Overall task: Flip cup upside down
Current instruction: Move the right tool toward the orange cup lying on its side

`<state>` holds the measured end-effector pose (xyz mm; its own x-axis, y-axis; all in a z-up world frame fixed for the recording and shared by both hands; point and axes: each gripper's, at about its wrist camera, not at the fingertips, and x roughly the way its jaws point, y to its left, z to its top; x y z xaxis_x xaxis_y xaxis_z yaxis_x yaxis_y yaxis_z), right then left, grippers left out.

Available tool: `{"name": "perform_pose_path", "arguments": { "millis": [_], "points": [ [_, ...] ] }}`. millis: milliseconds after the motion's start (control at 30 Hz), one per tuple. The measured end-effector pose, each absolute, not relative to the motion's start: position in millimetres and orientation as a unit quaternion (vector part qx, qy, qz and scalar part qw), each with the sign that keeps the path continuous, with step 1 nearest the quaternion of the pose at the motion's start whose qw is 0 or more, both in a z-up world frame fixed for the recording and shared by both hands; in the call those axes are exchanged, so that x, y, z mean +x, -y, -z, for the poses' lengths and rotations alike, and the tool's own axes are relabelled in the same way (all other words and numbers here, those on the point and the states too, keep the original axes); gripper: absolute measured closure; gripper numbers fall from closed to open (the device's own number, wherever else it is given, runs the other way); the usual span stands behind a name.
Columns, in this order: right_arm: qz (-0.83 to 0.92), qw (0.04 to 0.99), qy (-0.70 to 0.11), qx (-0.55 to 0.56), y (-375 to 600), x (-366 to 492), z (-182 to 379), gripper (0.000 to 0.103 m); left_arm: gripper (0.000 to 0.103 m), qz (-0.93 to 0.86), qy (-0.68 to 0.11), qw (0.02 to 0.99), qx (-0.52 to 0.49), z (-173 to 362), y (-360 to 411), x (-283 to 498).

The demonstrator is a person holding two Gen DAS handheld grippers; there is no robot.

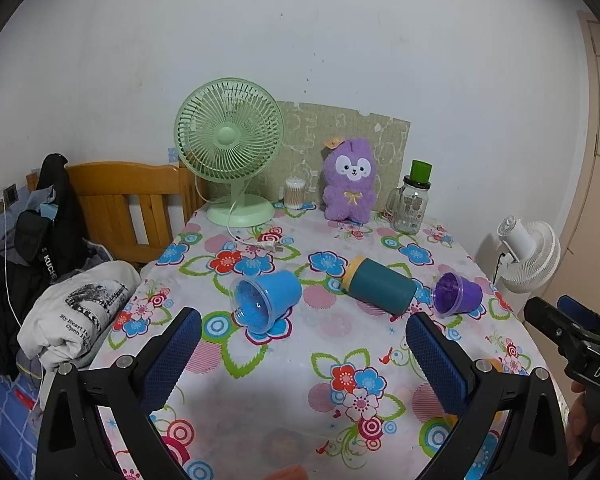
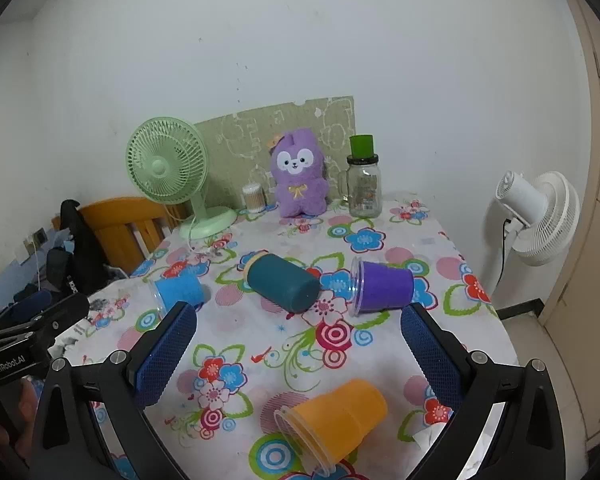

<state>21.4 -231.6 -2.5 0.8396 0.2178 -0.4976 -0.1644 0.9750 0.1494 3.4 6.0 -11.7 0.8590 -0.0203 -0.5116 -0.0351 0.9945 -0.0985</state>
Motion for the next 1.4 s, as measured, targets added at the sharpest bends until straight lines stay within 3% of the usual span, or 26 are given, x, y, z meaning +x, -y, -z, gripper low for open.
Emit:
{"name": "perform_pose_path", "arguments": {
  "millis": [267,533,800,1233,1400],
  "points": [
    [-0.053,0.949,-0.308,0.041,233,29,19,0.000,0.000,0.005,-0.280,0.959,-0.047,25,-2,7],
    [-0.030,0.913,-0.388,0.121,258,38,58,0.000,0.000,0.052,-0.321,0.946,-0.010,57,23,15],
    [-0.016,0.902,-0.410,0.137,263,47,73,0.000,0.000,0.099,-0.352,0.929,0.050,77,56,30],
    [-0.027,0.865,-0.466,0.186,266,76,105,0.000,0.000,0.122,-0.403,0.906,0.055,104,68,67],
    [-0.052,0.852,-0.489,0.178,255,85,114,0.019,0.000,0.118,-0.405,0.906,0.049,105,63,73]
  ]
}}
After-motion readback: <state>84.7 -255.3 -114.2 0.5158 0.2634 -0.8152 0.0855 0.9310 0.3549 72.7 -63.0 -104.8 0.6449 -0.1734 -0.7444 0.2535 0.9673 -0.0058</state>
